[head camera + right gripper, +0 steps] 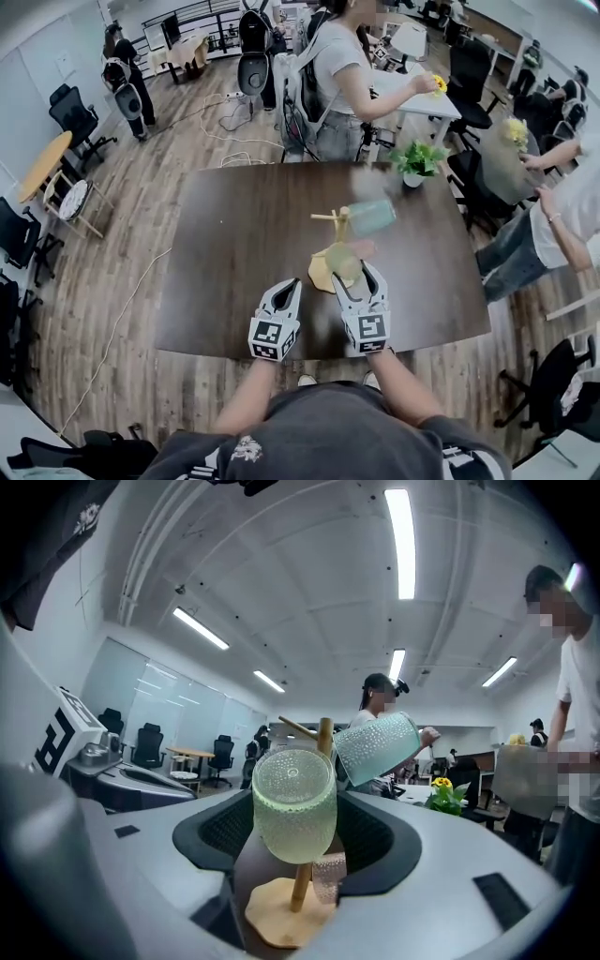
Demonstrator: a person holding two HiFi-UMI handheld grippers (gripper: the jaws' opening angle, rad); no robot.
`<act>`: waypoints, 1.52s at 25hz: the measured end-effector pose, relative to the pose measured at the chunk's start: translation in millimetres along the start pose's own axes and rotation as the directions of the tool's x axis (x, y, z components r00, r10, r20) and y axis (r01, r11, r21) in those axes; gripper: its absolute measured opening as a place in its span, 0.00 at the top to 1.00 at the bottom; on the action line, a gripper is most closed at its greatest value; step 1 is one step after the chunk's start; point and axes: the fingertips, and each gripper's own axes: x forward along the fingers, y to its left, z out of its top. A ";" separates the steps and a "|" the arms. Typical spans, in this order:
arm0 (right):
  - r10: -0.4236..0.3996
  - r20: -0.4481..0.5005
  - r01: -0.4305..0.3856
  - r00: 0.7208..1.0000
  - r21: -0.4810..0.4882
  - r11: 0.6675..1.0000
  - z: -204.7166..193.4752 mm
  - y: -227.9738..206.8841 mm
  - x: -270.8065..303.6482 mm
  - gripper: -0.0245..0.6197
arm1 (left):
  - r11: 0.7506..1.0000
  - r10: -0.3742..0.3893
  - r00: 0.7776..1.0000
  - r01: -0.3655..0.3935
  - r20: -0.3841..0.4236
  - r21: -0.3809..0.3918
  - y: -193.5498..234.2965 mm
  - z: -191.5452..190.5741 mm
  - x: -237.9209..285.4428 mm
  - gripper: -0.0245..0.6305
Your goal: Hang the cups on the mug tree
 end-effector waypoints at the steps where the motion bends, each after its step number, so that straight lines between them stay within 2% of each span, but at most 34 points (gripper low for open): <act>1: -0.007 -0.007 0.007 1.000 -0.003 1.000 -5.0 1.4 0.8 0.51 | 1.000 -0.002 1.000 0.002 -0.004 0.002 1.2 -1.9 -1.5 0.96; 8: -0.032 -0.024 0.032 0.999 -0.014 0.999 -11.6 5.1 3.6 0.50 | 0.999 -0.020 1.000 0.020 -0.012 0.034 2.6 -3.8 -0.6 0.96; 18: -0.024 -0.056 0.024 0.998 -0.013 1.000 -22.4 5.9 1.5 0.50 | 0.999 -0.036 0.999 0.037 -0.028 0.032 -5.2 -7.7 0.4 0.96; 26: -0.028 -0.061 0.030 0.998 0.027 0.999 -25.2 4.2 -1.8 0.50 | 0.999 -0.023 0.999 0.024 -0.042 0.026 -9.1 -12.2 -7.5 0.96; 35: 0.020 -0.056 -0.020 0.998 0.005 1.000 -10.0 -2.4 -40.3 0.50 | 0.999 0.015 1.000 -0.015 0.005 0.033 -27.2 13.2 -9.5 0.96; 38: 0.039 -0.052 -0.040 0.998 -0.016 0.999 -6.7 -6.9 -53.2 0.51 | 0.998 0.055 0.998 -0.056 0.018 0.030 -30.5 18.6 -16.6 0.96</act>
